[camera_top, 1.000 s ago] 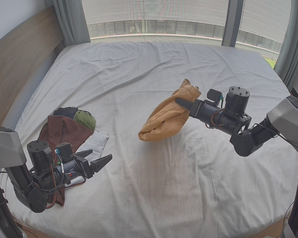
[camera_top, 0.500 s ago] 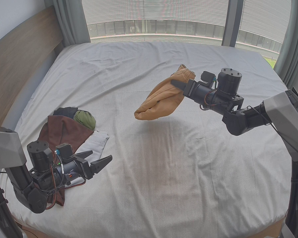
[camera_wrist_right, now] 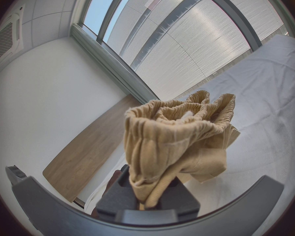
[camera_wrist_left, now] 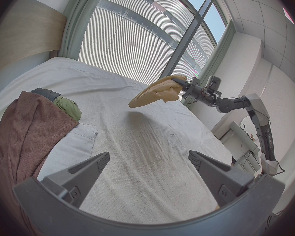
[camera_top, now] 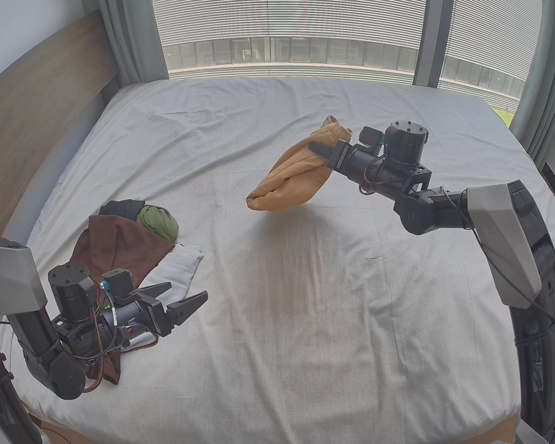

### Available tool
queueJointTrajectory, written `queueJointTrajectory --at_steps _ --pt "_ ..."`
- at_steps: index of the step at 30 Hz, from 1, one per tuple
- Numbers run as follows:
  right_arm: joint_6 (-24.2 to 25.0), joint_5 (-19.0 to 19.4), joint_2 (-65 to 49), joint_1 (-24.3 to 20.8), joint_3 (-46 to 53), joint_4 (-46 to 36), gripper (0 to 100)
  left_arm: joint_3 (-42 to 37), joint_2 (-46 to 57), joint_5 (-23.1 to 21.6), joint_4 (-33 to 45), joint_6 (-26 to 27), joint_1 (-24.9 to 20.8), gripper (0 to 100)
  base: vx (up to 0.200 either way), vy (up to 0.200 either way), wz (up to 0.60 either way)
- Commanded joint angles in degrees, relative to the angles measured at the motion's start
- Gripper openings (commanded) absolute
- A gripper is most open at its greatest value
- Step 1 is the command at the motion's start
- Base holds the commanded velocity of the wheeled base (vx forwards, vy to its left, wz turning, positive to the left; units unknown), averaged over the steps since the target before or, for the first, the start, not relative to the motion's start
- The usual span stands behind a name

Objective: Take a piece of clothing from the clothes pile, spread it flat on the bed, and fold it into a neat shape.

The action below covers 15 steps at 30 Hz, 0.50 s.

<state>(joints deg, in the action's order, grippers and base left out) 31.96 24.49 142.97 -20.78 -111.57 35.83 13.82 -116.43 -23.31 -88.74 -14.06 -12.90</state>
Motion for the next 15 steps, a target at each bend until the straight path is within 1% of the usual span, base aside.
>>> queueJointTrajectory --at_steps 1,8,10,11,12,15 --pt "0.1 -0.8 6.5 1.3 -3.0 -2.3 0 -0.1 0.1 0.0 0.0 0.0 0.1 100 0.0 0.0 0.0" --pt "-0.1 -2.0 11.3 3.3 -3.0 -2.4 0 -0.3 0.1 -0.1 0.0 0.0 0.2 100 0.0 0.0 0.0" --pt "-0.3 -3.3 10.9 3.4 -3.0 -2.1 0 -0.3 0.2 -0.1 0.0 0.0 0.3 100 0.0 0.0 0.0" --pt "-0.3 -3.3 10.9 3.4 -3.0 -2.1 0 -0.3 0.2 -0.1 0.0 0.0 0.3 100 0.0 0.0 0.0" --pt "-0.6 -4.4 10.0 3.2 -2.0 -1.4 0 -0.3 0.2 -0.1 0.0 0.0 0.3 100 0.0 0.0 0.0" --pt "-1.5 -4.6 8.1 3.0 4.4 1.1 0 -0.3 0.2 -0.1 0.0 0.0 0.3 100 0.0 0.0 0.0"
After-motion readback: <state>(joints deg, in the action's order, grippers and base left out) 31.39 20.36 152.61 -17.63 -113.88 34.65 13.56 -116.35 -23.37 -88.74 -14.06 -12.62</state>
